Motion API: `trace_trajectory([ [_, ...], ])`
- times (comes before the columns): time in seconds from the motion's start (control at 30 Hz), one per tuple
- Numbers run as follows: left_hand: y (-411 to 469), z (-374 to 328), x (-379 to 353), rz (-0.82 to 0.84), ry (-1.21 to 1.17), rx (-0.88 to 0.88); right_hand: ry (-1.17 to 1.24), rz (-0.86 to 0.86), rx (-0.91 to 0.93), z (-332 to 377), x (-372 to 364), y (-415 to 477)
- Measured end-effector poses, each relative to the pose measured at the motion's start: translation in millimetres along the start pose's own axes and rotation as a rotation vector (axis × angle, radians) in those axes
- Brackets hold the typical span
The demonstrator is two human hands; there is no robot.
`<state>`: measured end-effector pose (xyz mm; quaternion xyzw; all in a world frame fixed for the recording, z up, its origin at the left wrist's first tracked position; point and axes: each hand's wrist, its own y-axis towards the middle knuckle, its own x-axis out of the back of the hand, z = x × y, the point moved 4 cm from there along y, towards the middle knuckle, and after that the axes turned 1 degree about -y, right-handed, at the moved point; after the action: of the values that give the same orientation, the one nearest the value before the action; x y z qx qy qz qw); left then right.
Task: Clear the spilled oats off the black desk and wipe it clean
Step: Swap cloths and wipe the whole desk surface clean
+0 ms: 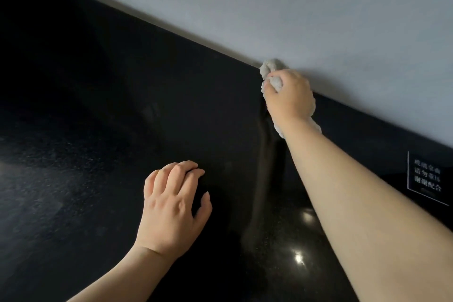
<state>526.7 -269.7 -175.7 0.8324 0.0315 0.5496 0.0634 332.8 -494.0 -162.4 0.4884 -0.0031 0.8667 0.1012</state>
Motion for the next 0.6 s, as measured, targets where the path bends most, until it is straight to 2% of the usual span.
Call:
trace_trajectory([
  [0.07,0.5,0.3,-0.7,0.001,0.001,-0.001,-0.083,-0.02,0.073,3.3,-7.8,-13.7],
  [0.23,0.2,-0.7,0.5,0.012,0.001,-0.002,-0.003,0.105,0.296,7.7,5.9,-88.1],
  [0.33,-0.7,-0.4,0.5,0.003,-0.003,-0.005,0.098,0.304,0.295,3.6,19.5,-129.6],
  [0.37,-0.7,-0.3,0.7,0.0,-0.004,-0.006,0.147,0.316,0.266,0.3,25.4,-131.1],
  [0.47,-0.5,-0.3,0.2,0.003,-0.004,-0.003,0.177,0.104,0.109,-10.7,34.2,-104.3],
  [0.6,-0.4,1.0,1.0,0.017,-0.026,0.002,-0.127,-0.057,-0.11,0.9,12.9,-84.7],
])
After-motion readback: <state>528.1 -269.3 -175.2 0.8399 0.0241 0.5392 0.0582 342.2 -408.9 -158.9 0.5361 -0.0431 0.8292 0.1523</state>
